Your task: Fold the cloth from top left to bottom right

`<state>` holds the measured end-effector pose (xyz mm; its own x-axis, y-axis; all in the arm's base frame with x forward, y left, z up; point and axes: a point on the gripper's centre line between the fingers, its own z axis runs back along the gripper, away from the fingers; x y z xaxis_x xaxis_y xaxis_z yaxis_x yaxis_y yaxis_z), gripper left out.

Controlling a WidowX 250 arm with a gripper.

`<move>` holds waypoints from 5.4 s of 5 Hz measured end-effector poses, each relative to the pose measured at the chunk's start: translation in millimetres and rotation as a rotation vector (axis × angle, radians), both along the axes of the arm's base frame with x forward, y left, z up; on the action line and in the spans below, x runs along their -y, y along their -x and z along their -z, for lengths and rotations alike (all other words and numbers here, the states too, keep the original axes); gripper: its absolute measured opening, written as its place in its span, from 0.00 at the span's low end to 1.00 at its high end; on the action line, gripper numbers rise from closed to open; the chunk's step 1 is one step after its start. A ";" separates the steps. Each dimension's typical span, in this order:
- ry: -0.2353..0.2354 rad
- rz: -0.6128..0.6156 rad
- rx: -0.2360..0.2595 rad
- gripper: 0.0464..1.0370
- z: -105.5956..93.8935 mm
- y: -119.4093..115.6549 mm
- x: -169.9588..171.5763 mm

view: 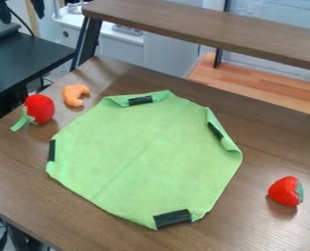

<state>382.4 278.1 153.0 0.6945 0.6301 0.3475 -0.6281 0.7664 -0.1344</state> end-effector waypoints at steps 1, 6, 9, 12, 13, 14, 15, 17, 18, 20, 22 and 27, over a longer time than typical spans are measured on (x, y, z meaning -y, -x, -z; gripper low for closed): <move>0.023 0.010 -0.045 0.96 24.6 -1.1 -0.5; -0.303 0.858 -0.132 0.96 59.5 -70.7 116.4; -0.350 0.956 -0.075 0.96 102.6 -88.8 147.5; -0.301 1.018 -0.128 0.96 148.7 -107.0 157.0; -0.294 1.041 -0.157 0.90 164.0 -104.3 156.3; -0.310 1.045 -0.156 0.62 166.7 -105.9 155.9; -0.305 1.055 -0.155 0.32 170.8 -103.7 158.2; -0.253 1.088 -0.105 0.03 153.8 -85.5 175.6; -0.244 1.118 -0.057 0.02 130.7 -66.9 187.7; -0.277 1.247 -0.026 0.02 111.3 -15.3 233.7; -0.315 1.320 -0.038 0.02 99.0 36.9 272.1; -0.361 1.409 -0.080 0.80 102.2 100.3 332.7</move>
<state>282.1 -54.6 50.8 0.6748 -0.6877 0.2678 0.6615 0.7245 0.1937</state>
